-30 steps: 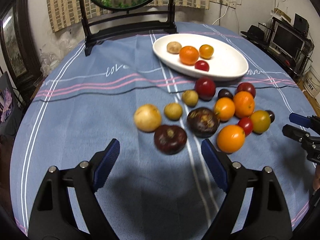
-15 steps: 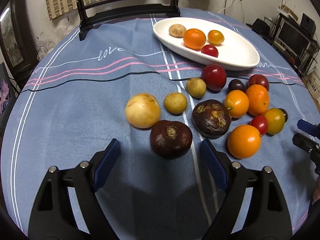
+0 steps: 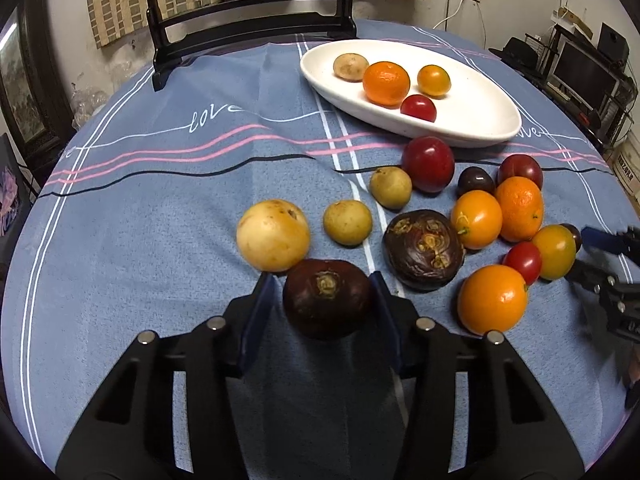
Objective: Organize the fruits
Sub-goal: 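Grasp the dark purple fruit with the left tool while the right tool grasps the dark plum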
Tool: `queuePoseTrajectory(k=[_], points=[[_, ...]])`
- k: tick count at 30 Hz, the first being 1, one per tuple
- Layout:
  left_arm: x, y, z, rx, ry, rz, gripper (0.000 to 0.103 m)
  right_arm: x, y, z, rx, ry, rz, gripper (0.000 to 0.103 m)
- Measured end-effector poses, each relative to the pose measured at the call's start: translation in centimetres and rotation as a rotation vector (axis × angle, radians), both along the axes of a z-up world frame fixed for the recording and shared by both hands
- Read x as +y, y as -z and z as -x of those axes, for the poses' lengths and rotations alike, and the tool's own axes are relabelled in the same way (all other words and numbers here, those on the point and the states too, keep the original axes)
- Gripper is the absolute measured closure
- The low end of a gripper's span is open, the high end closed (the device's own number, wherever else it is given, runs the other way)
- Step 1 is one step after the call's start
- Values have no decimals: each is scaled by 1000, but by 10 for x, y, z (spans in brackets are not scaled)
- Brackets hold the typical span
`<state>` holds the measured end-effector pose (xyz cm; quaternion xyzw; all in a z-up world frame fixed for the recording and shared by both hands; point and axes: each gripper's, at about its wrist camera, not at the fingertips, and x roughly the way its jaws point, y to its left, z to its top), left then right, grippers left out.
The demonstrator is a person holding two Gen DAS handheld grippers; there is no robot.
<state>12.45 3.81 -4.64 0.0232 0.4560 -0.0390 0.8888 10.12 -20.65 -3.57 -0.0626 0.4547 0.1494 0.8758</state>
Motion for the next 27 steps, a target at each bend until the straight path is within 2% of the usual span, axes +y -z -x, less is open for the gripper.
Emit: queuePoseTrajectory(k=[6, 10, 14, 19, 23, 27], points=[[2, 1, 0, -5, 4, 5, 53, 7, 2, -21, -10, -21, 12, 43], [1, 1, -1, -8, 5, 3, 53, 5, 1, -30, -27, -30, -40, 47], [2, 1, -1, -9, 5, 3, 53, 8, 1, -35, -21, -62, -81, 75], [4, -1, 0, -9, -5, 3, 61, 9, -2, -29, -24, -36, -75, 75], [7, -8, 2, -20, -9, 19, 61, 0, -15, -19, -67, -15, -93, 75], [5, -27, 11, -70, 12, 16, 61, -6, -34, -7, -115, -15, -118, 75]])
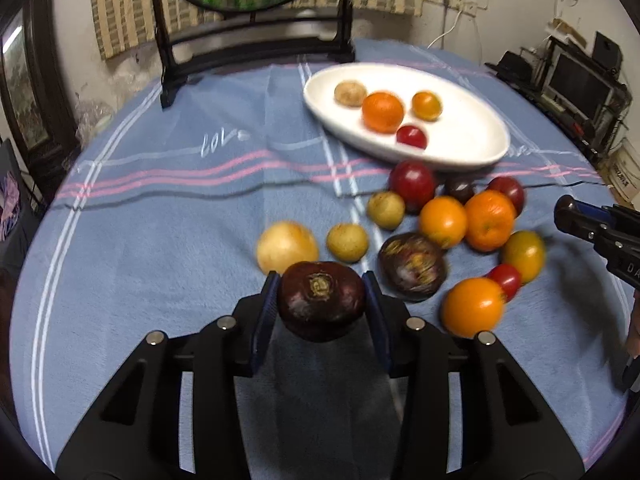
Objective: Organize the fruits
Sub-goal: 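Grasp the dark purple fruit with the left tool while the right tool grasps the dark plum, then set both dark fruits on the white plate and open both tools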
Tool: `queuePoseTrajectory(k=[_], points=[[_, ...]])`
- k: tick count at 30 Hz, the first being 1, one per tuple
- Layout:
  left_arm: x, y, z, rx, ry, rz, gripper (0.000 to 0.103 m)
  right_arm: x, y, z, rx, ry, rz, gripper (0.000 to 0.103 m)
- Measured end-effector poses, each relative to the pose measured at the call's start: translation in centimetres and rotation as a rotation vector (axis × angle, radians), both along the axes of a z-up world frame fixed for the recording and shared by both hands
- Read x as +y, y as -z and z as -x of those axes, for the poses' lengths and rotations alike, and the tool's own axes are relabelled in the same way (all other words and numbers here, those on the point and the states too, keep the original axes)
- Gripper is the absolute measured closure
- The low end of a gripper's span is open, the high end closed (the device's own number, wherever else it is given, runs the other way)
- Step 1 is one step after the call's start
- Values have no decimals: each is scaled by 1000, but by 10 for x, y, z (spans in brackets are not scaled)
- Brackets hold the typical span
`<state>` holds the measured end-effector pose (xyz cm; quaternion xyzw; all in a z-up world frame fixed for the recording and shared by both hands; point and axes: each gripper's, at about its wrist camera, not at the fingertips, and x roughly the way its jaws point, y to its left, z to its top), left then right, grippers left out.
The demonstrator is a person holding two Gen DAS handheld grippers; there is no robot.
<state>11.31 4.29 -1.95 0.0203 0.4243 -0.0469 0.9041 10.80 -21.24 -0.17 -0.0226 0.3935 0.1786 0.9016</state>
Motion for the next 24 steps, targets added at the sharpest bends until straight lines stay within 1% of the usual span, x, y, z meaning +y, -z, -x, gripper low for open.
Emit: queuePoseTrajectory(k=[5, 7, 9, 12, 14, 16, 17, 20, 24], points=[[-16, -34, 0, -71, 50, 3, 61, 2, -30, 6, -67, -21, -45, 75], [-26, -46, -8, -84, 76, 9, 61, 5, -42, 3, -94, -29, -56, 75], [-37, -57, -19, -104, 90, -1, 61, 9, -52, -3, -115, -33, -54, 75], [-48, -66, -35, -122, 102, 7, 61, 12, -61, -18, -133, -21, -50, 75], [-54, -66, -52, -110, 98, 20, 61, 14, -61, -29, -131, -7, -51, 75], [-60, -61, -65, -102, 90, 16, 61, 17, -58, -40, -126, 7, -42, 75], [-62, -58, -71, -94, 84, 13, 61, 19, -53, -48, -123, 20, -32, 75], [-67, -46, -91, -59, 80, 10, 61, 20, -38, -69, -71, 39, -34, 75], [-66, -36, -110, -47, 69, -2, 61, 20, -22, -88, -43, 59, -24, 74]])
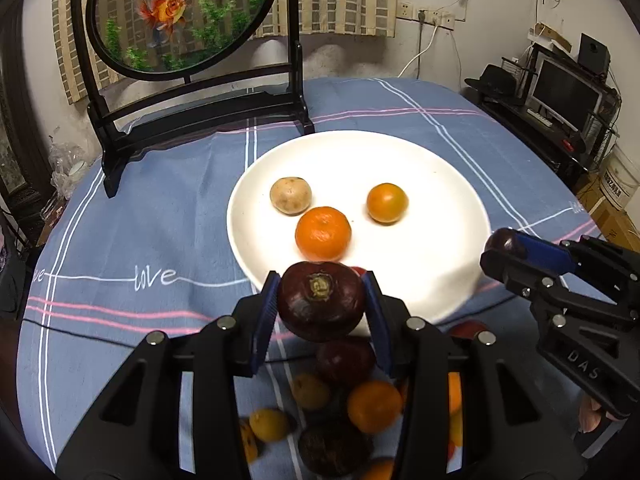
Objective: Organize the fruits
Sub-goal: 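Set both dark fruits on the white plate and open both tools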
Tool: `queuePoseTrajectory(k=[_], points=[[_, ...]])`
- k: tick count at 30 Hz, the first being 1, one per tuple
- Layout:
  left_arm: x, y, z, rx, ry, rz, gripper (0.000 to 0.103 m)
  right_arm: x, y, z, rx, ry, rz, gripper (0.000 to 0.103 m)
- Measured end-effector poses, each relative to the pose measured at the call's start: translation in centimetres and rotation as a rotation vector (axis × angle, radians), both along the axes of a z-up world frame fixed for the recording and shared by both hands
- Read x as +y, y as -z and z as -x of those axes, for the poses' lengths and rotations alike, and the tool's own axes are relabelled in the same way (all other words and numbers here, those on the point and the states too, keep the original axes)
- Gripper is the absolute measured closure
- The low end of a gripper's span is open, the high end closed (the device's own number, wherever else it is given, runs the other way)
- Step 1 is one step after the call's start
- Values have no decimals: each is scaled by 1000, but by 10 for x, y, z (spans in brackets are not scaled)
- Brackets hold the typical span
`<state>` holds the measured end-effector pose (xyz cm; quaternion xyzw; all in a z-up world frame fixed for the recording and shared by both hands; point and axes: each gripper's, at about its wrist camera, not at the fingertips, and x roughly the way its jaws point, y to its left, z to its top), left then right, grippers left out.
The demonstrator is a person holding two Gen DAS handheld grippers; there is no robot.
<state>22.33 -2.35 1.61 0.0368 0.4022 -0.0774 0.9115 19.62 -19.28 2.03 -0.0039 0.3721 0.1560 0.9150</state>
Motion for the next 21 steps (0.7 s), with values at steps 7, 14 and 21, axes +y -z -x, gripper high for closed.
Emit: queuePoseTrajectory(k=[7, 14, 21], points=[[-4, 7, -19, -11, -9, 0, 38, -4, 20, -17, 52, 19, -3, 58], [-2, 4, -16, -26, -16, 10, 29, -12, 14, -6, -16, 49, -17, 37], [27, 2, 12, -25, -62, 10, 21, -23, 9, 7, 3, 55, -53, 36]])
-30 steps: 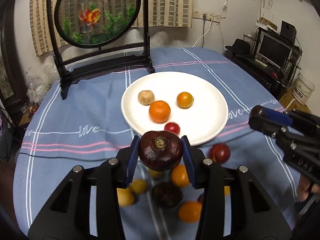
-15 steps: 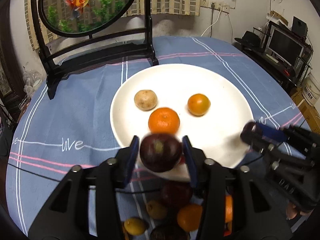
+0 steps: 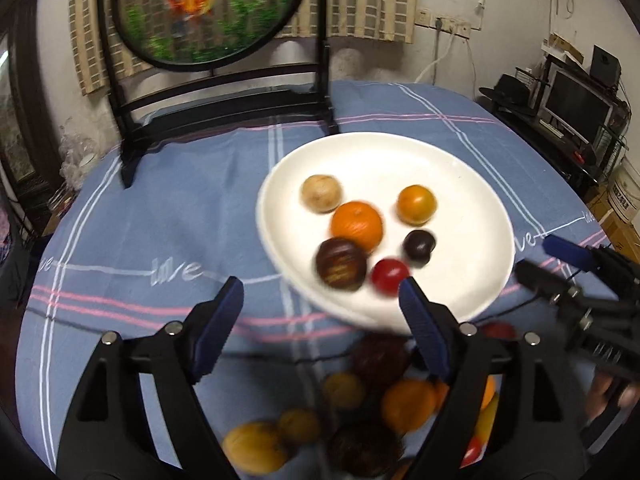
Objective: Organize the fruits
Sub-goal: 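Set both dark fruits on the white plate and open both tools, then grasp the pale yellow fruit with the left tool while the right tool grasps the yellow-green citrus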
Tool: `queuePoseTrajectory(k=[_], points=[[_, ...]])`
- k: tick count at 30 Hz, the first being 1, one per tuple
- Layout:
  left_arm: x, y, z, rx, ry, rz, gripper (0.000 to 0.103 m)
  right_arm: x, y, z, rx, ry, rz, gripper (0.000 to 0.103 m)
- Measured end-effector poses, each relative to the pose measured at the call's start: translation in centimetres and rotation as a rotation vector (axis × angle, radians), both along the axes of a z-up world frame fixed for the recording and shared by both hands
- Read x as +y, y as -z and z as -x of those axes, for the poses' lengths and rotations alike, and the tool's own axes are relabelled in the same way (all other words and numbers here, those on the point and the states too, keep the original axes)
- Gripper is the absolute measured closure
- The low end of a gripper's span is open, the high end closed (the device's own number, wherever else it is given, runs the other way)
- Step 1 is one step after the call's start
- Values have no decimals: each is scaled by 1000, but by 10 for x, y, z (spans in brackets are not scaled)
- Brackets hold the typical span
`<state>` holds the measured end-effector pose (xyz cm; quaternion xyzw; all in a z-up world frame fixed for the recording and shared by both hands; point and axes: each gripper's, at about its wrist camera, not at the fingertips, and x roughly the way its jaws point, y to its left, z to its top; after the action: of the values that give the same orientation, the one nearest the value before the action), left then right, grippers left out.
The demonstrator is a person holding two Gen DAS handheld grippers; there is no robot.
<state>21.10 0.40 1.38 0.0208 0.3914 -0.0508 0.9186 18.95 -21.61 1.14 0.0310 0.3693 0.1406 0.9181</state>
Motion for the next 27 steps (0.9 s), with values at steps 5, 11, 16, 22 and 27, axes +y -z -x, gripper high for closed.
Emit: queuePoseTrajectory(k=[5, 11, 16, 22, 27], points=[[26, 4, 29, 8, -31, -5, 21, -5, 4, 22, 9, 13, -26, 28], [48, 14, 57, 36, -53, 6, 21, -7, 6, 52, 7, 9, -24, 28], [56, 27, 75, 59, -52, 1, 21, -5, 9, 73, 2, 4, -1, 28], [57, 39, 82, 80, -43, -9, 21, 1, 14, 87, 2, -20, 33, 28], [56, 46, 70, 104, -37, -14, 28, 3, 10, 88, -3, -32, 43, 28]])
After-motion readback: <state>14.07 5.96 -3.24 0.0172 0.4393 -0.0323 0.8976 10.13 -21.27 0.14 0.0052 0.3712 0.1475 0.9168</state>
